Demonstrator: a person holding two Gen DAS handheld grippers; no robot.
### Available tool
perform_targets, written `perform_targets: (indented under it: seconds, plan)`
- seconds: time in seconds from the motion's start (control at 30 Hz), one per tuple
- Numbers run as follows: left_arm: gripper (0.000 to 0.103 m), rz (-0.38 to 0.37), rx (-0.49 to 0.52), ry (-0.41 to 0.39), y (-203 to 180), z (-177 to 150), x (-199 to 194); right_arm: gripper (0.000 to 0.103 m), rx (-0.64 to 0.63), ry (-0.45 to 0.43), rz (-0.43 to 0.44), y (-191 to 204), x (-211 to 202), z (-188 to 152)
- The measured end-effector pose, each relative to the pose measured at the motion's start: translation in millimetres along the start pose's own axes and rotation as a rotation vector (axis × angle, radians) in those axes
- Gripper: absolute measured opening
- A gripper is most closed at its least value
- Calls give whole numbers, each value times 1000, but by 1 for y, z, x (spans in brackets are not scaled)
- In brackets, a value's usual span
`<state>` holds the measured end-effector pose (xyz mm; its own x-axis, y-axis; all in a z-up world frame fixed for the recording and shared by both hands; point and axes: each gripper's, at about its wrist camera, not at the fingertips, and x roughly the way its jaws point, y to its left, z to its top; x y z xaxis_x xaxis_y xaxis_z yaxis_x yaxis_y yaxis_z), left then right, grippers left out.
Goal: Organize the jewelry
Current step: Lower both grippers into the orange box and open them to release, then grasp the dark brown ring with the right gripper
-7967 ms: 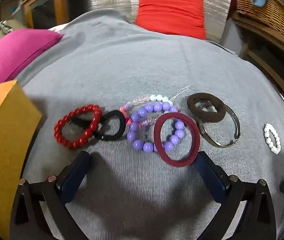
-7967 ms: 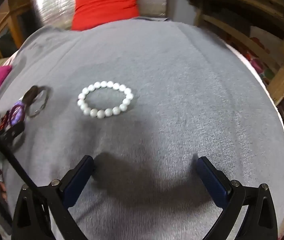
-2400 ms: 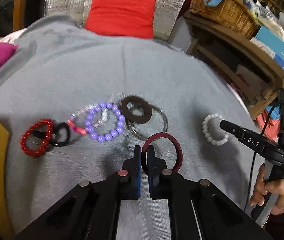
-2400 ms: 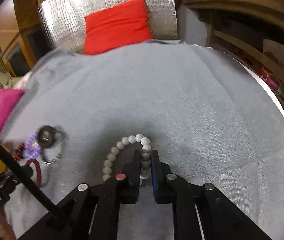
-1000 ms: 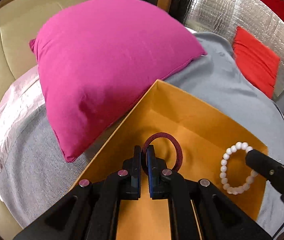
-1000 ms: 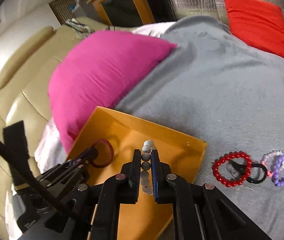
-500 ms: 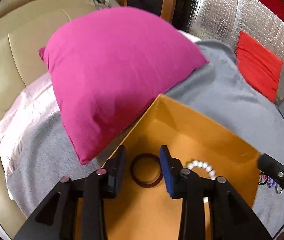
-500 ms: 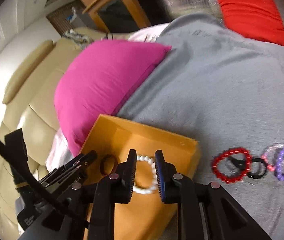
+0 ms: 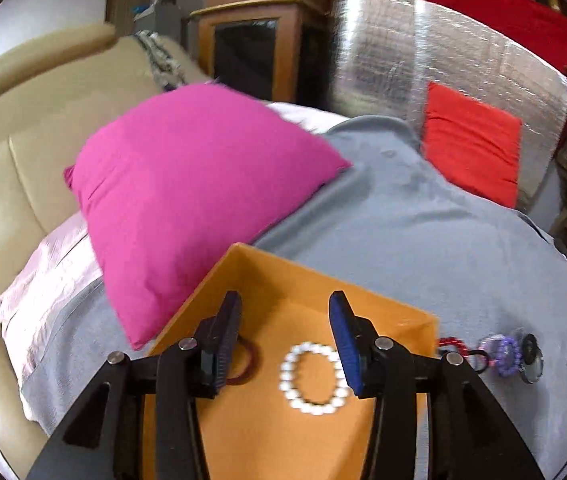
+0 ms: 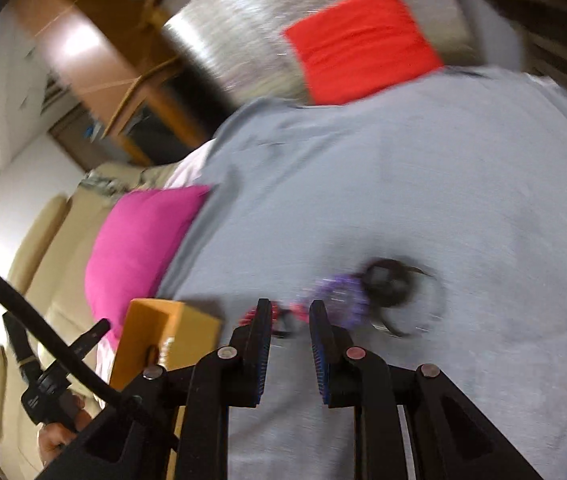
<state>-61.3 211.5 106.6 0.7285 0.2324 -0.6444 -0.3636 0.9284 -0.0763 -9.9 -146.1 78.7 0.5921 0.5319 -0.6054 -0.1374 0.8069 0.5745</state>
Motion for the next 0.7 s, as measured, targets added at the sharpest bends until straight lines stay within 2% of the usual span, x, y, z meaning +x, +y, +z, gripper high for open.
perform_targets:
  seconds: [0.17, 0.33, 0.47, 0.53, 0.63, 0.7]
  plan:
    - [46, -49, 64, -29, -41, -1, -6, 23, 109, 11, -2, -47, -3, 0]
    - [46, -107, 139, -64, -85, -6, -15, 24, 149, 48, 19, -67, 7, 10]
    - [46, -180, 159, -36, -107, -14, -14, 24, 211, 69, 54, -75, 25, 16]
    - [46, -202, 174, -16, -115, -18, -12, 24, 221, 81, 38, -75, 37, 17]
    - [46, -205, 220, 0, -124, -22, -8, 24, 216, 113, -34, -75, 51, 19]
    - [46, -215, 228, 21, -125, -24, -3, 24, 229, 105, -54, -77, 55, 21]
